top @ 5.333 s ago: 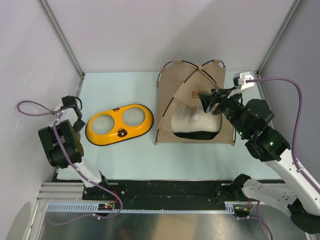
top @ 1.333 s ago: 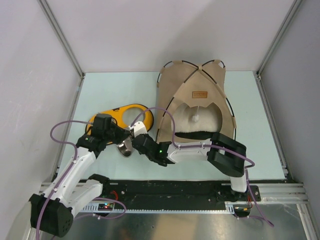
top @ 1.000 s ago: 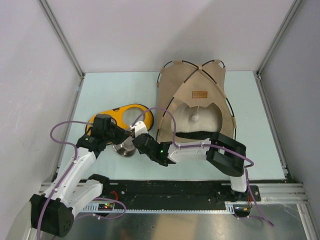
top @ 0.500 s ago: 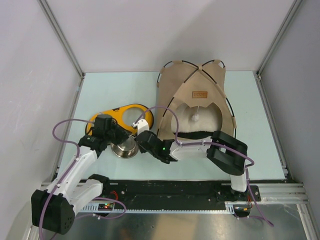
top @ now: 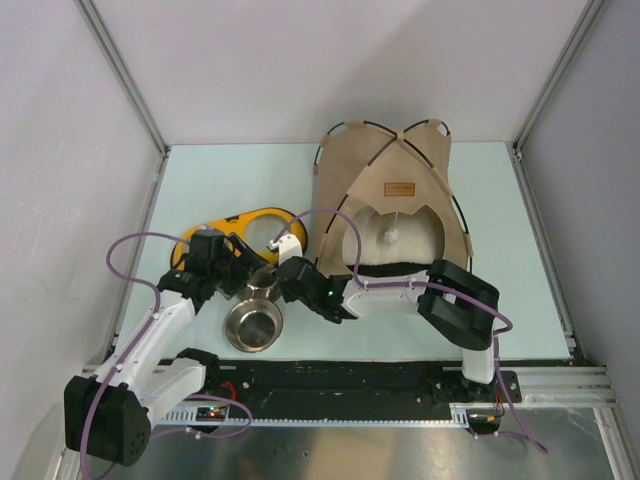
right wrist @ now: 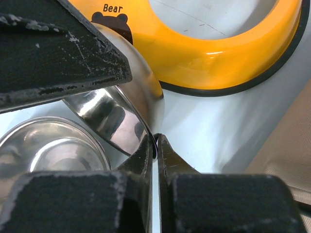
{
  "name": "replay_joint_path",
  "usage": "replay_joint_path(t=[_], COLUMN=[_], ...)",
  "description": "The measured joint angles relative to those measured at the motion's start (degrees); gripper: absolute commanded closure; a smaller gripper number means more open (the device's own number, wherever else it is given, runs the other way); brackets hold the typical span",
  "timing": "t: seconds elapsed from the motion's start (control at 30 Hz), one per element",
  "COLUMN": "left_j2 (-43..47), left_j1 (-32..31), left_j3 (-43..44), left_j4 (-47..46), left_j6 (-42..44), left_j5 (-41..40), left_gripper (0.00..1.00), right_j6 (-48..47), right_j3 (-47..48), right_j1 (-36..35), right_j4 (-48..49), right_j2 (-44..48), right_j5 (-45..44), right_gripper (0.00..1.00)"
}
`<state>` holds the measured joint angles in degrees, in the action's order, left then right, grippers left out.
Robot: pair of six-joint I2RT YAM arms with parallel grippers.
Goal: Set up the pet tent
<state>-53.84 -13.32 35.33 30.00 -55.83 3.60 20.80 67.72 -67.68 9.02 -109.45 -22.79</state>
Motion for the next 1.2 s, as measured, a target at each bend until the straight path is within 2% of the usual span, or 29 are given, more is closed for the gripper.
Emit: replay_joint_path(t=[0.27, 0.43, 0.67, 0.87, 1.07, 1.13, 1.2], left_j2=[1.62, 7.8, 14.43, 14.01, 11.37, 11.5, 11.41], left_j1=[0.0, 0.0, 0.0, 0.0, 0.02, 0.31, 0.87], left_j3=[0.0, 0.09, 3.17, 5.46, 9.97, 11.39, 12.59], left_j4=[0.11, 3.72, 5.79, 6.71, 7.67, 7.67, 7.63], left_j6=[1.79, 5.2, 9.38, 13.94, 24.37, 26.75, 28.87], left_j5=[-0.04, 0.15, -2.64, -7.19, -13.6, -16.0, -17.46], left_gripper=[0.05, 0.01, 0.0, 0.08, 0.08, 0.17, 0.32], right_j6=[0.04, 0.11, 0.13, 0.15, 0.37, 0.42, 0.42], right_j3=[0.68, 2.73, 5.03, 8.66, 14.8, 16.0, 17.07], right_j1=[0.87, 4.09, 6.67, 6.91, 8.7, 9.25, 9.84], right_j4=[-1.14, -1.36, -1.44, -3.3, -12.79, -15.54, -18.14], right_j2=[0.39, 0.85, 3.65, 4.02, 5.77, 7.21, 8.5], right_j5=[0.11, -1.25, -0.76, 4.74, 16.31, 19.41, 22.51], right_gripper=[1.0, 1.0, 1.0, 1.0, 1.0, 1.0, 1.0])
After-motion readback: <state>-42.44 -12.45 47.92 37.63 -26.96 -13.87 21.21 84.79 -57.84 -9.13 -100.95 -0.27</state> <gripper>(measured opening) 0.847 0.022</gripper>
